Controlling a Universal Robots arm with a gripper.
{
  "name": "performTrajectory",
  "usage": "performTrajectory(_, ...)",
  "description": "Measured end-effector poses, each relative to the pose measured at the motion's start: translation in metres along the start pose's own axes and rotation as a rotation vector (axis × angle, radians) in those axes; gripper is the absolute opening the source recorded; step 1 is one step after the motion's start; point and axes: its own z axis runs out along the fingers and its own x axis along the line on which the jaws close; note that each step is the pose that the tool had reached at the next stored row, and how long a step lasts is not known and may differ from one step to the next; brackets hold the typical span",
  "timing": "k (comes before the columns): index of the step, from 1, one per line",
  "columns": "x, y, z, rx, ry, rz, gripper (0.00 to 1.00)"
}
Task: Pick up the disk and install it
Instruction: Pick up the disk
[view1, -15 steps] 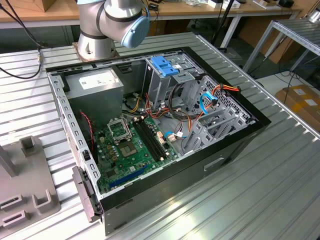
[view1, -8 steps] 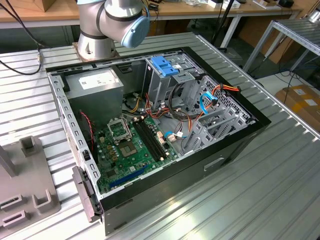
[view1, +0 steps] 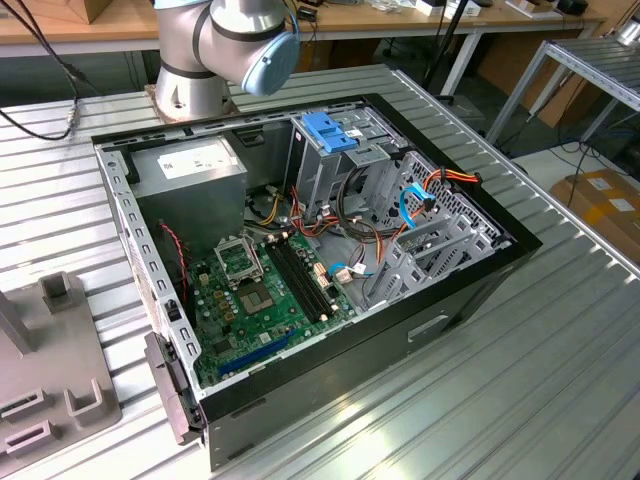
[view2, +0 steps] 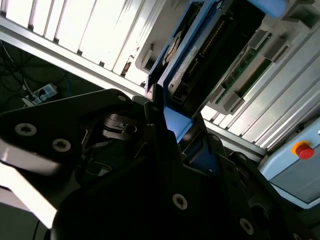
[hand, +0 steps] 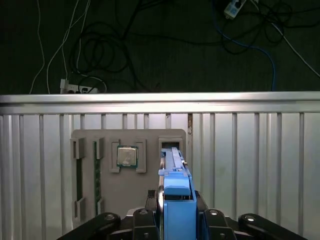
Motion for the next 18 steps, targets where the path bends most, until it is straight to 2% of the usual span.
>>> performTrajectory(3,0.0012,-0.0001,-0.0183,0.0,0.0,0.0,0.37)
performTrajectory(5,0.0016,-0.0001,-0.0236,0.0001,-0.0001,0.0,0.37)
performTrajectory(7,0.0022,-0.0001,-0.0333,0.0,0.0,0.0,0.37)
performTrajectory(9,0.0027,-0.0002,-0.0403,0.0,0.0,0.0,0.37)
performTrajectory(11,0.0028,-0.0002,-0.0429,0.0,0.0,0.0,0.37)
performTrajectory(15,0.0035,-0.0002,-0.0523,0.0001,0.0,0.0,0.37)
performTrajectory(18,0.0036,-0.0002,-0.0546,0.0,-0.0001,0.0,0.37)
